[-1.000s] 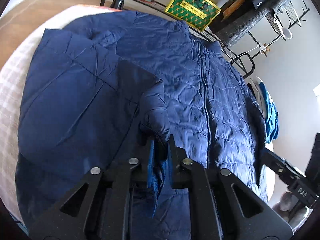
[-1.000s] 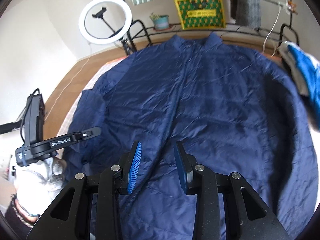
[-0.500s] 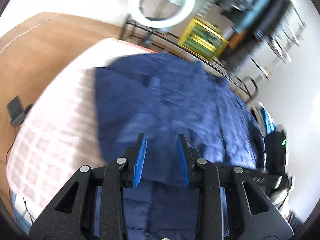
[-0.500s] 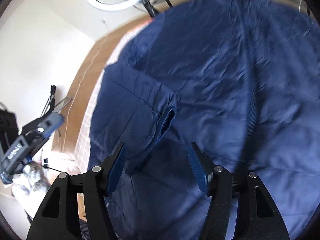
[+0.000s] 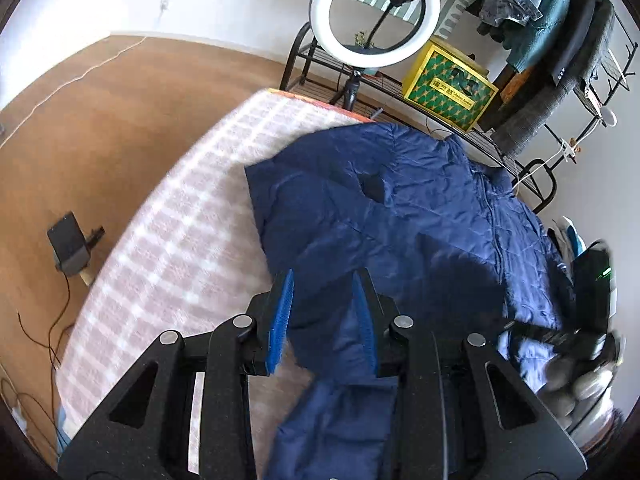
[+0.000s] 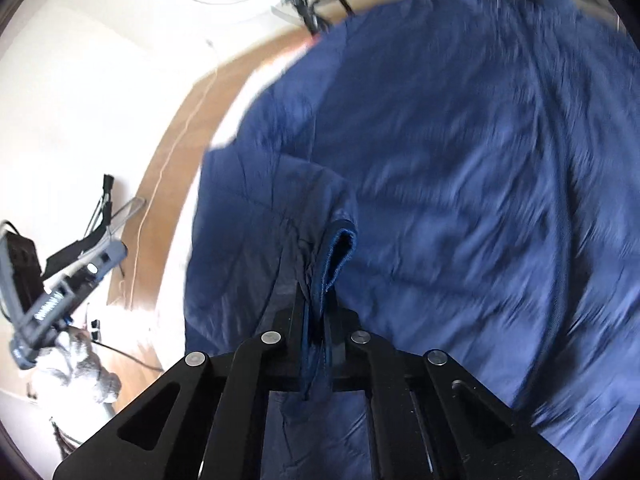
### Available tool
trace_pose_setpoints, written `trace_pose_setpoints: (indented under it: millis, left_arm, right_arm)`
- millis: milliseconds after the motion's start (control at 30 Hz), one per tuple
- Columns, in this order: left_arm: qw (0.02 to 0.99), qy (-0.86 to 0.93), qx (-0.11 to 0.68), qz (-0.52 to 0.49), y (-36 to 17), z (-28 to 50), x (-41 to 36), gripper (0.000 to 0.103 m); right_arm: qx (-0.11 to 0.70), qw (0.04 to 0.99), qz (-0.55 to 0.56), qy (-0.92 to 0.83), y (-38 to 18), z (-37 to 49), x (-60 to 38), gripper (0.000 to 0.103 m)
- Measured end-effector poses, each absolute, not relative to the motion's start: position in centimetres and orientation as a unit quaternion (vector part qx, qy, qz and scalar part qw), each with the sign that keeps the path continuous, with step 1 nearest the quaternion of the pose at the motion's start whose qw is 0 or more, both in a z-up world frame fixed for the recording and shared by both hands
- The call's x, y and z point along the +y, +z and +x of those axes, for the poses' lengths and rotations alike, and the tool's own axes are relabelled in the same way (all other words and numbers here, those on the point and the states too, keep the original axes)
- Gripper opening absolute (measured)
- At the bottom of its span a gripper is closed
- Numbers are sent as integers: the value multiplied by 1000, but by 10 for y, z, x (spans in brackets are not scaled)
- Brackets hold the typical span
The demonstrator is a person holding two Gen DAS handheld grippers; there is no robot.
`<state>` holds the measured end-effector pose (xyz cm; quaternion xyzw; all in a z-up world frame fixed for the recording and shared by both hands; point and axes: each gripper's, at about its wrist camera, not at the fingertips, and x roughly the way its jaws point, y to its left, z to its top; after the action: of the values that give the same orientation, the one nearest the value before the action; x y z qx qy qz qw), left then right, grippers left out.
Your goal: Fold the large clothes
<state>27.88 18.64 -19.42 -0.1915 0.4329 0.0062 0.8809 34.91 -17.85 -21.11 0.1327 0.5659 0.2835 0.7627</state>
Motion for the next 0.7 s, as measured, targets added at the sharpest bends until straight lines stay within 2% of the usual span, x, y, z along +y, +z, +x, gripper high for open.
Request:
trace_pose_setpoints:
  millis: [167,500,700]
  left_arm:
    - [868,-23,434,-242,-217,290,195,31]
    - [867,-63,451,-202,-232,347,147,31]
    - [871,-70,462,-151,-237,382,107,31]
  right_arm:
    - [530,796,120,269,-181,380,-212,4]
    - [472,857,102,177,-146,439,-312,4]
    - [466,867,127,122,-159,455,-373,4]
